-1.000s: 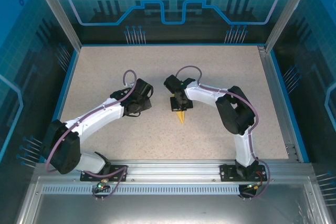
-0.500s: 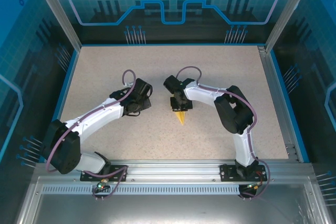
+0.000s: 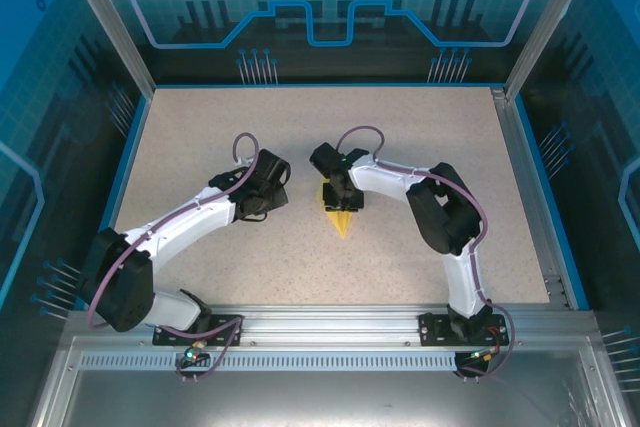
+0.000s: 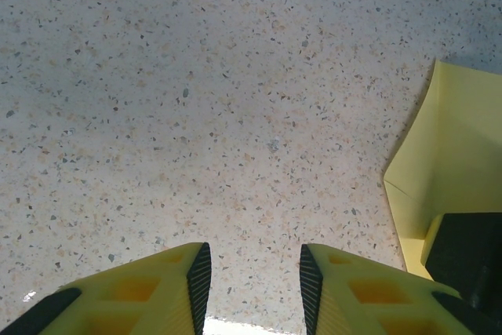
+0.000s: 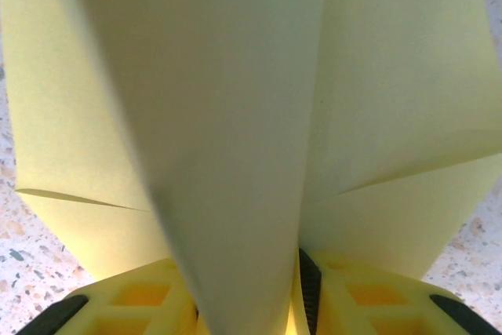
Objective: Fold a paper plane with a square sheet of paper (pick it up from the middle)
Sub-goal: Move a paper plane to the center of the table.
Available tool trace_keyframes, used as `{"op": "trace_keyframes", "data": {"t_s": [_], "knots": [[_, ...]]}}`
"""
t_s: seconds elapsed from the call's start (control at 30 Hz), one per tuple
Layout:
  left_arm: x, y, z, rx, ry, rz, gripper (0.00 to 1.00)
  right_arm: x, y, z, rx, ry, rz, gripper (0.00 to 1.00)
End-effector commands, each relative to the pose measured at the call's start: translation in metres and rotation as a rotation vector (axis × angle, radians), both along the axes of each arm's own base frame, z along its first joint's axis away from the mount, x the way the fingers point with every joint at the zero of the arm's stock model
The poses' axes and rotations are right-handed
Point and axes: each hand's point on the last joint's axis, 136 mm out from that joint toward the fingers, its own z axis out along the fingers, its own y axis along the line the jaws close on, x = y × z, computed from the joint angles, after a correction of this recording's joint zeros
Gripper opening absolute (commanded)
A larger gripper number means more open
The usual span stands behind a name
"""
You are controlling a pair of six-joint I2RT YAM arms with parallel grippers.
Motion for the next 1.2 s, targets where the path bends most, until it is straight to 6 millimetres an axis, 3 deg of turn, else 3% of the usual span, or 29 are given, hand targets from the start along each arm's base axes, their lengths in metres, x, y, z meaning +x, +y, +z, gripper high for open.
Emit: {"op": "trace_keyframes", "data": {"t_s": [0.0,0.1,0.37,0.7,1.17], "knots": [[-0.002,0.005,-0.003,-0.01,0.014,0.026,0.38,-0.008,-0.016,-0.027,-0.108,0.052,-0.011,0.36],[-0.003,0.007,-0.001,-0.003,0.006,0.032,0.38,-0.007,-0.015,-0.027,-0.108,0.051,-0.011,0.34],[-0.002,0.012,0.006,0.003,-0.028,0.045,0.38,0.004,-0.017,-0.006,-0.117,-0.009,-0.013,0.34],[-0.005,0.014,0.005,0.005,-0.025,0.052,0.38,-0.007,-0.012,-0.037,-0.095,0.071,-0.017,0.35],[-0.005,0.017,0.01,0.015,-0.039,0.052,0.38,0.005,-0.006,-0.01,-0.057,0.024,-0.012,0.4]]}}
